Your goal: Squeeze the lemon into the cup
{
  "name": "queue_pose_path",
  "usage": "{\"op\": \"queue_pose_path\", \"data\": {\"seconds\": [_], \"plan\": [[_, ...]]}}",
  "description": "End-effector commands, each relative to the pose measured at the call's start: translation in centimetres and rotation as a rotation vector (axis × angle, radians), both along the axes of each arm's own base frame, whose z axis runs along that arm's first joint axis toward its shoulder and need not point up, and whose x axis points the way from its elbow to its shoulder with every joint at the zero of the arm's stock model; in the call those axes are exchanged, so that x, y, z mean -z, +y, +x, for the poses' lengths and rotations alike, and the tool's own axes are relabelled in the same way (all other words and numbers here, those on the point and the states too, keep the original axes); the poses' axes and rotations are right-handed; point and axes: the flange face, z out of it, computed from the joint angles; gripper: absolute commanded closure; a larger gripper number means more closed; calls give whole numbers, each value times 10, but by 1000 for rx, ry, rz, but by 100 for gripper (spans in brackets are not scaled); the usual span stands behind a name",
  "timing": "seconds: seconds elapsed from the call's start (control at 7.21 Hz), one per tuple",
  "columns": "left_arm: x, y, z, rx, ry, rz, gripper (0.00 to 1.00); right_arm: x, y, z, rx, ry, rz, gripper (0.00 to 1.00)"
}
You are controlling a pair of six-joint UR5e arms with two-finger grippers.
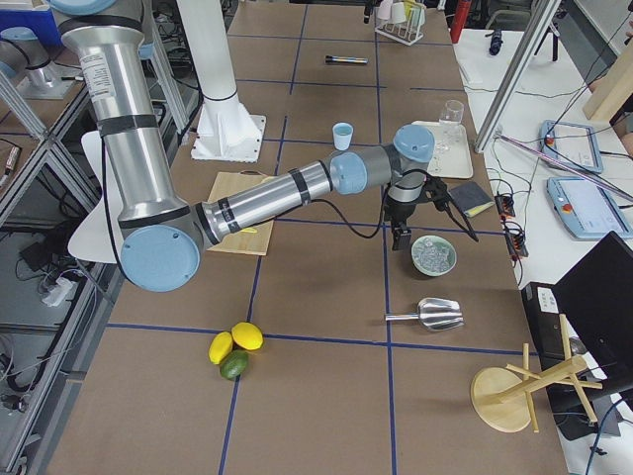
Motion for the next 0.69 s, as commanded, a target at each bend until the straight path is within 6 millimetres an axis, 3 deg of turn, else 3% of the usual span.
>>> {"op": "queue_pose_path", "data": {"seconds": [0.0,0.14,0.55], "plan": [[-30,2,24,-40,-22,-66,0,-37,6,14,-6,16,-34,0],[-56,-1,38,-61,-36,-110,0,-38,0,34,-43,19,-37,0],[-89,-4,64,2,-56,-190,0,-57,6,69,2,27,23,0]]}}
